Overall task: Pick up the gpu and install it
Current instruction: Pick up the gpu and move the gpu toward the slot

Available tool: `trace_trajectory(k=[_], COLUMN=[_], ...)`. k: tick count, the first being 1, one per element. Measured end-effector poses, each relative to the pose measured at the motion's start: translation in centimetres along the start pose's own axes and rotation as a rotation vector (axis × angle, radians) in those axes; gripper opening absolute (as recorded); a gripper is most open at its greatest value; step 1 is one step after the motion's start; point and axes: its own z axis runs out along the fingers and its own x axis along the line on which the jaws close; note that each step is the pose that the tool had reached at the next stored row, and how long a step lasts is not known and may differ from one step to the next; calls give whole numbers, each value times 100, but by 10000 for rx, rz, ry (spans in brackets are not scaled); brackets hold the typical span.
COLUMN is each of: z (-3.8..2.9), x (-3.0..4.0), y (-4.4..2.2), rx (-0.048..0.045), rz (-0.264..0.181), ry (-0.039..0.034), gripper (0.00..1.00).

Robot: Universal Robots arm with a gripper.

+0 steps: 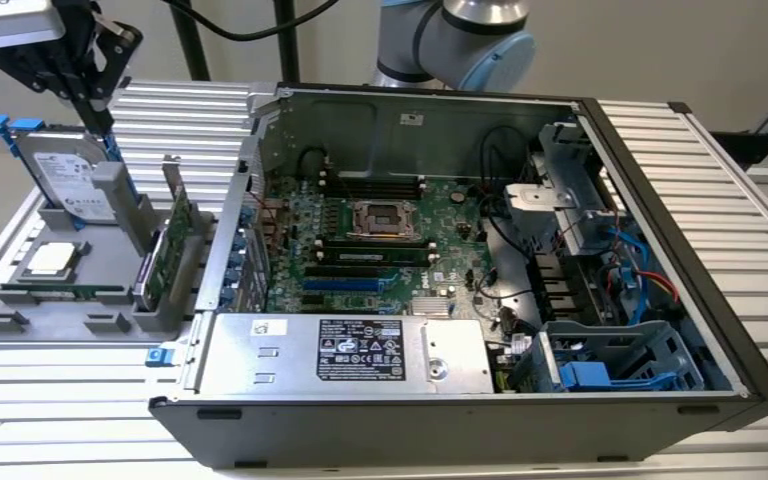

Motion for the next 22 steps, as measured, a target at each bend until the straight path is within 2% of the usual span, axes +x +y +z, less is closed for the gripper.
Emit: trace_trajectory(k=[11,12,22], z=[0,0,4], x=[0,0,-1], y=[0,0,0], rx=[1,1,2], rz=[1,1,2], ry=[11,13,36], gripper=[0,100,100])
